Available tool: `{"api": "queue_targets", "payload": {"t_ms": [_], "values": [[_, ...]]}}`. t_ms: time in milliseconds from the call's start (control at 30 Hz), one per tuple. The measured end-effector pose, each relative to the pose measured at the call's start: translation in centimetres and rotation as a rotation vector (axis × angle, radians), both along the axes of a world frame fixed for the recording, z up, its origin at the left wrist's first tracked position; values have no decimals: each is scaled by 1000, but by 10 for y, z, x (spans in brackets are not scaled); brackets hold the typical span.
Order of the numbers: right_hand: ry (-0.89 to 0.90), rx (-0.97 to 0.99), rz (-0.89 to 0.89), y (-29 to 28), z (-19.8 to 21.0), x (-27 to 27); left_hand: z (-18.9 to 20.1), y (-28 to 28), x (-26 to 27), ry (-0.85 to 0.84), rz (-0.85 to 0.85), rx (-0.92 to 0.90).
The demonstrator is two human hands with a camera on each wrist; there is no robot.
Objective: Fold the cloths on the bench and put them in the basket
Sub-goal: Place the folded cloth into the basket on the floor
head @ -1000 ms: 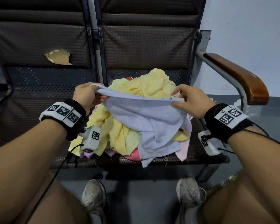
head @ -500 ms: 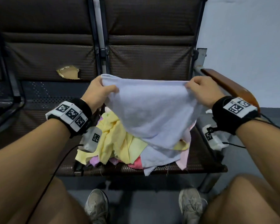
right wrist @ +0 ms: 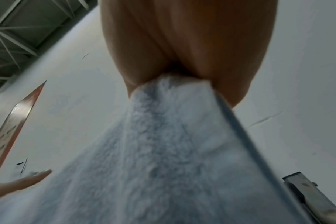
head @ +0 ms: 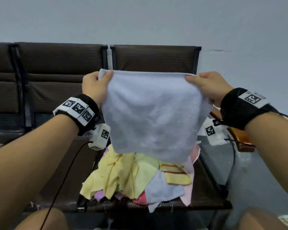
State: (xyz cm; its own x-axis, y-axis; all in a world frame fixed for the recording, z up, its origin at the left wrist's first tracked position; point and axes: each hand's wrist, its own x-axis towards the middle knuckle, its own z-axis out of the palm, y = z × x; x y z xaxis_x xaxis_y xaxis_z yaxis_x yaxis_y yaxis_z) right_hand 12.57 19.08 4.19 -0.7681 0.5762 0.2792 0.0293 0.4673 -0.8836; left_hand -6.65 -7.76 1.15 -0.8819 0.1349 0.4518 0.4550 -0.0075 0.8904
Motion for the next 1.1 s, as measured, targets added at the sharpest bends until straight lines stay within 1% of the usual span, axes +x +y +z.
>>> {"api": "queue_targets", "payload": {"t_ms": [67,133,233,300,367,433,500,533,567,633,667,700,767,800,833,933,967,1000,1033,1100], "values": [[-40,-105,-24,-1,5,-7,2,7,-2,-91,23,36],[-98,-223,-49,-7,6,-14,3,16,-1,-216,7,118],[-116,-339,-4,-23,1,-23,3,36,13,-341,-35,155],[-102,-404,55,-37,-4,-28,0,51,33,-372,-120,155],[-97,-435,97,-53,-7,-31,-4,65,60,-380,-245,148],[-104,-466,176,-65,-10,-32,-11,76,83,-323,-330,41],[-132,-532,305,-72,-11,-28,-15,81,96,-254,-373,-37],[-158,-530,356,-72,-13,-26,-16,80,99,-250,-406,-58],[-180,-494,371,-72,-16,-23,-16,77,99,-275,-451,-76],[-183,-377,324,-69,-25,-22,-18,69,95,-373,-546,-66],[-171,-336,308,-67,-29,-22,-20,65,90,-414,-550,-42],[-164,-319,320,-68,-32,-22,-23,62,86,-420,-497,-27],[-154,-316,379,-66,-37,-21,-33,60,75,-350,-308,-36],[-158,-332,416,-65,-37,-20,-38,59,70,-328,-258,-57],[-160,-355,452,-63,-37,-18,-44,58,66,-345,-291,-87],[-164,-411,500,-54,-37,-16,-56,52,56,-438,-648,-207],[-166,-427,498,-50,-38,-17,-57,49,53,-472,-707,-217],[-174,-423,491,-45,-38,-18,-57,48,50,-495,-728,-204],[-197,-391,478,-39,-38,-18,-56,49,47,-492,-708,-177],[-300,-209,412,-23,-40,-19,-53,55,38,-420,-615,-158]]}}
